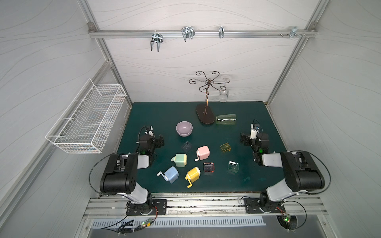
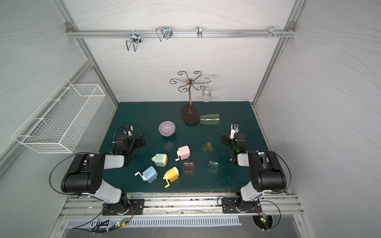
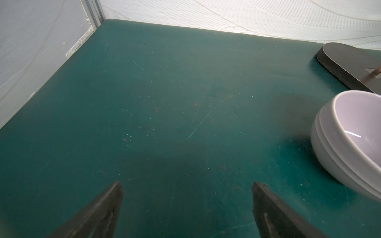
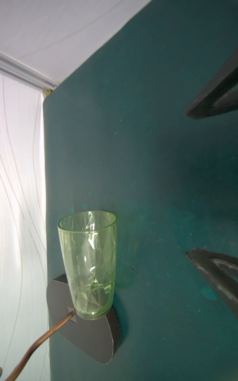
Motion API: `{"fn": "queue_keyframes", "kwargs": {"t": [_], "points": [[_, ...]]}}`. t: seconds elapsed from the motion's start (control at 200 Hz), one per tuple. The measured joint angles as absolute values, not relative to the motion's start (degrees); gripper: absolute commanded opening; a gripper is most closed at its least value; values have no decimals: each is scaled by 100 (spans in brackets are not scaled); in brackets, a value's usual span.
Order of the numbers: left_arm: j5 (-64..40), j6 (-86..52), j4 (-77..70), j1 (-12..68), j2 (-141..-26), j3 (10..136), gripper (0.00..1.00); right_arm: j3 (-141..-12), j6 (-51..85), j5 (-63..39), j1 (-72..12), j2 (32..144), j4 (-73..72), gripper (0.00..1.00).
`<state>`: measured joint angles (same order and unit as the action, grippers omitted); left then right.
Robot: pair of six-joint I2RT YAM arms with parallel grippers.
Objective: Put the tray back into the pencil sharpener
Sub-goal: Pick up the container from the center of the board.
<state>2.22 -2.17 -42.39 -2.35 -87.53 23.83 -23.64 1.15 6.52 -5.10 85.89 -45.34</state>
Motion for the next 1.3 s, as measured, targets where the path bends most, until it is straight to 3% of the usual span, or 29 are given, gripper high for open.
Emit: {"fn": "queue_keyframes", "kwargs": {"t": [0.255, 0.55, 0.926, 1.296], "points": [[309, -150, -3181, -235, -7625, 2580, 100, -2377, 373, 967, -510, 6914, -3446, 99], [1334, -779, -1068, -248, -7349, 4014, 100, -3179, 1372, 1160, -113, 6156, -1286, 99], [-119, -2067, 368, -126, -7255, 4536, 94, -3638, 1852, 91, 115, 5889, 222, 99], [-825, -1555, 2141, 1315, -7255, 5275, 92, -3656, 1859, -259, 93, 5881, 309, 99]]}}
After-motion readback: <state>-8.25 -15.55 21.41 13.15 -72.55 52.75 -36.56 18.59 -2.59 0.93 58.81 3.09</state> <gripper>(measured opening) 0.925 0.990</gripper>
